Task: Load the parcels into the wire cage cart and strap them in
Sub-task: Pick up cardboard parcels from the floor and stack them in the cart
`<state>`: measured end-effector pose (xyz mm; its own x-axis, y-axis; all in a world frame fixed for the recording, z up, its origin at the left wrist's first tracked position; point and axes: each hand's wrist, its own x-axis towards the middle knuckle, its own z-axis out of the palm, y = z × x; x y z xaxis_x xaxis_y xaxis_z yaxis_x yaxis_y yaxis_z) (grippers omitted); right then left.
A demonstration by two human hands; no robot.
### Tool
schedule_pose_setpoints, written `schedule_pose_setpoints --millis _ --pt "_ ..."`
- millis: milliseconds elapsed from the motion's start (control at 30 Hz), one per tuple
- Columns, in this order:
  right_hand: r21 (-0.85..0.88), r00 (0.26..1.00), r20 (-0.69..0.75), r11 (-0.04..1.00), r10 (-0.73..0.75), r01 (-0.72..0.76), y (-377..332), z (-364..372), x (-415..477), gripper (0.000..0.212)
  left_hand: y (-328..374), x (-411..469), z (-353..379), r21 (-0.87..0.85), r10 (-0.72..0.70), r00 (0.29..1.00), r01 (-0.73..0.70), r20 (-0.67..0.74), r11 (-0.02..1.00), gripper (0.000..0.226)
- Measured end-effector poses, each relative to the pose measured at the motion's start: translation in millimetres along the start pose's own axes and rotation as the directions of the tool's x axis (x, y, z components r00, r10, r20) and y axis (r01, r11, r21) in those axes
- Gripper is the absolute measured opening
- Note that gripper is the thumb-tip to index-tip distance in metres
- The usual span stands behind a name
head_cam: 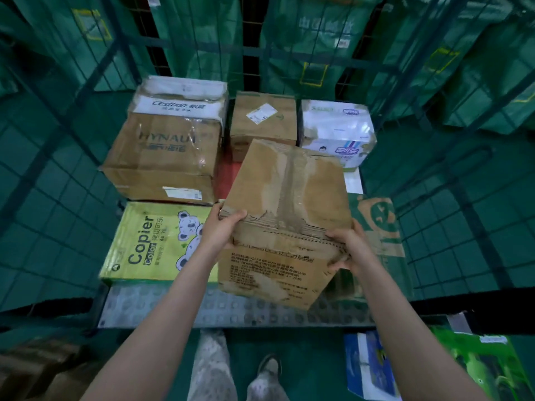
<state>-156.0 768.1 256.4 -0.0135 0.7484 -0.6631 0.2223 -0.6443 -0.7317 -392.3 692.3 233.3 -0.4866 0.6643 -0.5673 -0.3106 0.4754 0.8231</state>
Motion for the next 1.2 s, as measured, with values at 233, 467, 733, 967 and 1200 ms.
schedule_pose_setpoints --millis 233,467,733,967,1200 --pt "0.161 0.992 -0.126 0.987 0.002 0.019 -33 51 59 0.050 46 116 5 -0.028 -0.064 0.989 0.069 0.133 0.997 0.057" --pt "0.298 0.950 -0.309 0.953 0.037 0.059 -56 119 121 0.065 90 224 17 -0.015 -0.022 0.988 0.024 0.151 1.000 0.048" --pt "0.521 0.939 -0.313 0.852 0.144 0.044 -25 216 151 0.088 32 332 7 -0.233 -0.223 0.967 0.246 0.121 0.941 0.123" --pt "0.479 0.950 -0.280 0.878 0.138 0.014 -16 227 150 0.089 51 277 14 -0.182 -0.188 0.958 0.229 0.217 0.956 0.104" --pt "0.409 0.963 -0.241 0.913 0.118 -0.009 -43 254 144 0.086 90 301 27 0.118 0.010 0.981 -0.033 0.192 0.992 0.079"
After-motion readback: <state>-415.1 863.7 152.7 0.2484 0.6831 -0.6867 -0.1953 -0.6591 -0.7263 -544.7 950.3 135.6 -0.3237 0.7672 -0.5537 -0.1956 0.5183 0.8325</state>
